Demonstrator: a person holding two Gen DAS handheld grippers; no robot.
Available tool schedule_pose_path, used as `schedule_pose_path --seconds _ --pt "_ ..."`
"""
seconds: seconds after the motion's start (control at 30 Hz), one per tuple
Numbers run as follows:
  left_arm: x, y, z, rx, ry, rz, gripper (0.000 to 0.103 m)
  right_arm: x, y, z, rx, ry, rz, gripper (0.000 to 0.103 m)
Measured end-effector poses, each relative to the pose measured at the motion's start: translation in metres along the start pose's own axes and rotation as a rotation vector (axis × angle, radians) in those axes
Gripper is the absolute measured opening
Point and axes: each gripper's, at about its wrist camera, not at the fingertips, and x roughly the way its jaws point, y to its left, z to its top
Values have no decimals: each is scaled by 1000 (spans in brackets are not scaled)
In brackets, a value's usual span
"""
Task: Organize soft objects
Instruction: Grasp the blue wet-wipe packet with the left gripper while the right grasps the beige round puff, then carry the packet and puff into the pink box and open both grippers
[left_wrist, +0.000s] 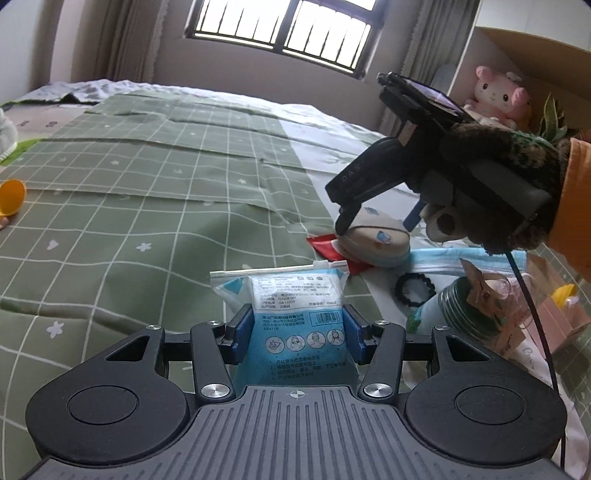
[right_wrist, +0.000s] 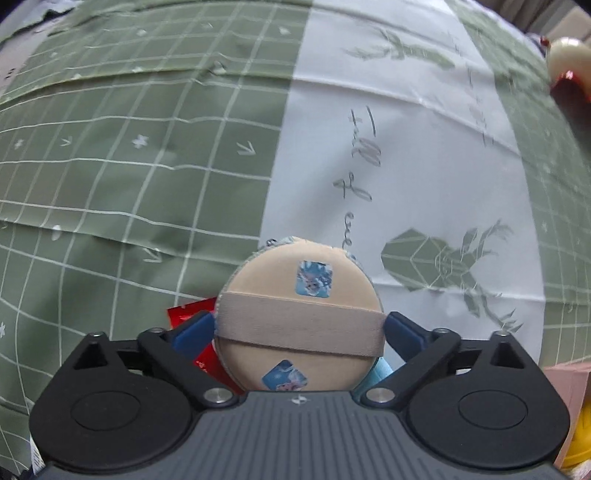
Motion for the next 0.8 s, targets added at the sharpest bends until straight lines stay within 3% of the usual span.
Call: schedule_pose_path --seconds 0.2,0.47,0.67,0.8 --pt "2 -2 -1 8 5 -2 55 5 -1 -1 -10 19 6 103" --pt "1 -5 -3 22 4 9 55 -18 6 -18 -70 -71 35 102" --pt "-7 -4 4 -13 -13 41 55 -110 -3 -54 -132 -251 185 102" --pt "-26 -16 28 -79 -80 42 55 -188 -54 -86 -149 -416 242 102"
